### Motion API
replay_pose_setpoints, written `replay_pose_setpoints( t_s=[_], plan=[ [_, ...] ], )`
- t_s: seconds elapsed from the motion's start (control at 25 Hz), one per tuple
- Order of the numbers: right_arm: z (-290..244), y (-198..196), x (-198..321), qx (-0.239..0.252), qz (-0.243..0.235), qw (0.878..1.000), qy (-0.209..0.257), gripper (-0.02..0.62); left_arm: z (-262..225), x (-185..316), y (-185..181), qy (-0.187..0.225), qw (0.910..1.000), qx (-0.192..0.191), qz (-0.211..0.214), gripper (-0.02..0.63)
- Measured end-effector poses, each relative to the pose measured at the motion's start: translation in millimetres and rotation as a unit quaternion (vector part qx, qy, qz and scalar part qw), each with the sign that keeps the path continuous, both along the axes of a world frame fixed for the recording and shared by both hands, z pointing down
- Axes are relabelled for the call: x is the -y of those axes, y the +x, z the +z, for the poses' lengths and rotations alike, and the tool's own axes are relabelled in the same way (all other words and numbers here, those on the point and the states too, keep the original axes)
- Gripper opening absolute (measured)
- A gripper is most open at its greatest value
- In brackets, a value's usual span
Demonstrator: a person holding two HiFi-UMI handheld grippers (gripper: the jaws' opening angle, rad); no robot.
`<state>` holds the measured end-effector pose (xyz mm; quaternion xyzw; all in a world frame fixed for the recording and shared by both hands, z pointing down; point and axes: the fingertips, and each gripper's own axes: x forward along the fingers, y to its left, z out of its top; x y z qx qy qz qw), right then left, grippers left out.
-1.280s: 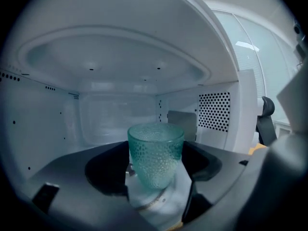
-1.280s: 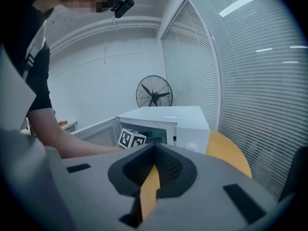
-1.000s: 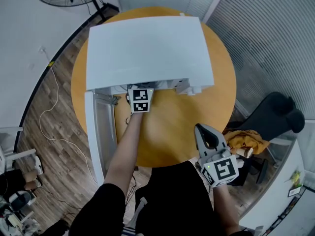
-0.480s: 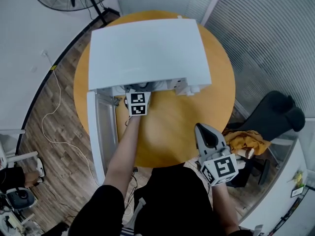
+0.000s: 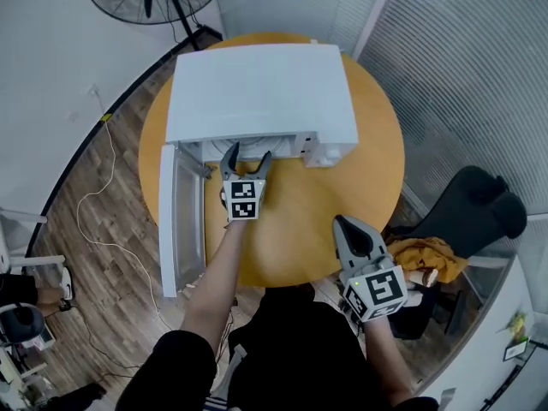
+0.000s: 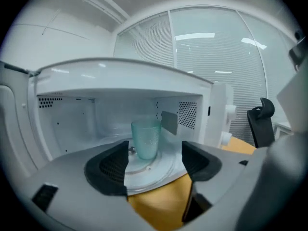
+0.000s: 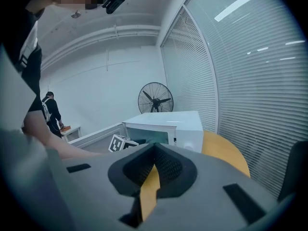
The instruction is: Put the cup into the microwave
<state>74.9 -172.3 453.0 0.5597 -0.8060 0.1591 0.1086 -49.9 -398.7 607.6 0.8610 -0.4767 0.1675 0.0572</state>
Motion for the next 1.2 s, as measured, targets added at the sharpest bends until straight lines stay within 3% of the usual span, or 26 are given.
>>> replay_pose_setpoints(
  t_s=[0.24,0.56,0.76,1.2],
  plan=[
    [-11.4,5.6,-30.1,0.007,-0.016,1.0,0.019,0.011,-28.4,-58.7,9.3,0.001,0.9998,-0.018,0.005,0.324],
    [-14.7,10.4,-85.6,0.016,-0.029,0.999,0.034,0.011,-55.5,-156.7,21.0,0.003,0.9997,-0.021,0.016,0.238],
    [-12.5,10.9,-126.3,0.015,-0.041,0.998,0.036,0.011,-70.0,-218.3,24.1,0.001,0.9997,-0.02,0.011,0.14],
    [-11.7,5.0,-190.2,0.02,-0.07,0.996,0.051,0.011,-110.6,-325.9,22.5,0.017,0.9992,-0.035,-0.006,0.049]
  ],
)
